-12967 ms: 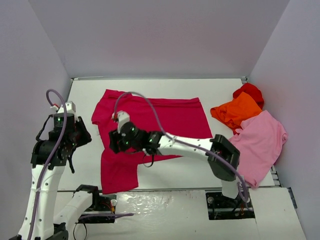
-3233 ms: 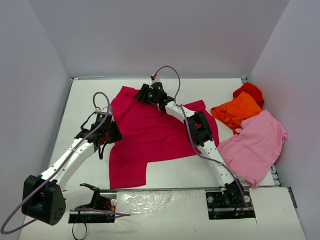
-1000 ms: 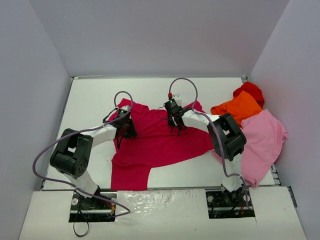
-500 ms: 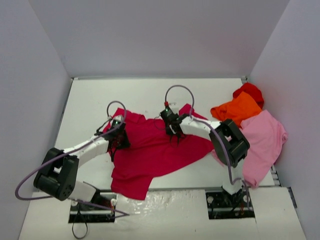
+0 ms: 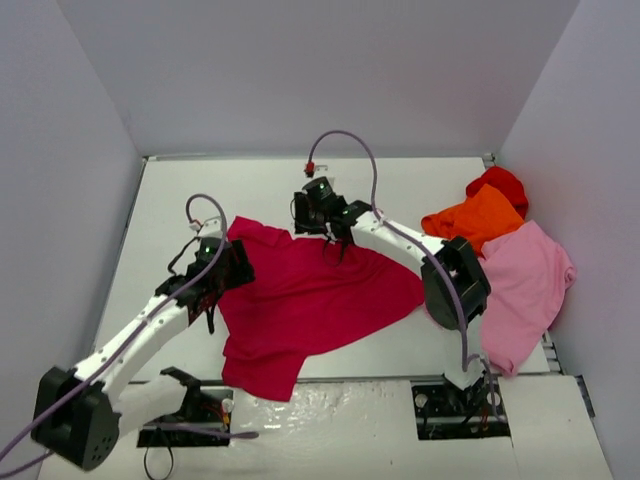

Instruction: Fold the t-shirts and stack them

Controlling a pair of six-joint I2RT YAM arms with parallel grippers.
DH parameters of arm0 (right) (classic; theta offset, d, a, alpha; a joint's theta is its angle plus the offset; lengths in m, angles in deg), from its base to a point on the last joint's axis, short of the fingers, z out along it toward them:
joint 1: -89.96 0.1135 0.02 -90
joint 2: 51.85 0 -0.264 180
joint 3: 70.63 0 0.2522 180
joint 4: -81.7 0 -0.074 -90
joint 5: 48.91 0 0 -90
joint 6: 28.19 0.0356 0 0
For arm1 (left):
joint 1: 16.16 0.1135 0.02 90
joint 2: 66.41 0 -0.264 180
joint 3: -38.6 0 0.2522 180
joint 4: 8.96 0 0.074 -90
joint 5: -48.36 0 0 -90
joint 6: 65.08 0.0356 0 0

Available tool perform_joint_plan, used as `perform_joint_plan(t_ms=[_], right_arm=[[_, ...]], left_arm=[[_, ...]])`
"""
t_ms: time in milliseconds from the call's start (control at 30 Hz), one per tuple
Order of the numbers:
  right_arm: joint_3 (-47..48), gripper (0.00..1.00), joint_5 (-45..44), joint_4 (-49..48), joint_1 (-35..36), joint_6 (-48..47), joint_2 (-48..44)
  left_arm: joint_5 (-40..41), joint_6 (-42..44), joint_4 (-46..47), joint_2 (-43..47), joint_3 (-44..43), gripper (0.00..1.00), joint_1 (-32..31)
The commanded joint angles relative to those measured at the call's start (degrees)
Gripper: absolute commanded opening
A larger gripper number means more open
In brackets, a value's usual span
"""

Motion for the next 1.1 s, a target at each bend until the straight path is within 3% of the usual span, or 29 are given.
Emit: perform_joint_plan(t_ms=[0,67,233,400,800,1067], right_arm=[[3.6,0.46,20.5,-14.8,0.5,4.5,9.3],[7.4,0.44,21.6,-15.1,0.6,6.6,13.9],[13.7,0.43,12.0,-9.7,1.8,5.1,18.3],[14.9,0.43,11.6,-9.8,1.8,4.5,20.1],[14.8,0.41,13.0,-11.0,2.7,6.1,20.5],[15.6,0.01,12.9,-12.7,3.3,6.9,20.7]], left_arm=[[2.1,-0.2,-4.4,6.7,-4.1,0.53,-0.3],[2.2,-0.7,-7.7,8.5,-4.6,0.54,-0.3],[2.2,-2.8,-13.1,13.4,-5.0,0.53,-0.4],[2.2,-3.4,-13.8,16.7,-4.1,0.54,-0.4],[0.7,-2.9,-12.6,13.8,-4.3,0.53,-0.4],[-0.4,-3.0,-11.5,13.0,-2.9,0.53,-0.4]])
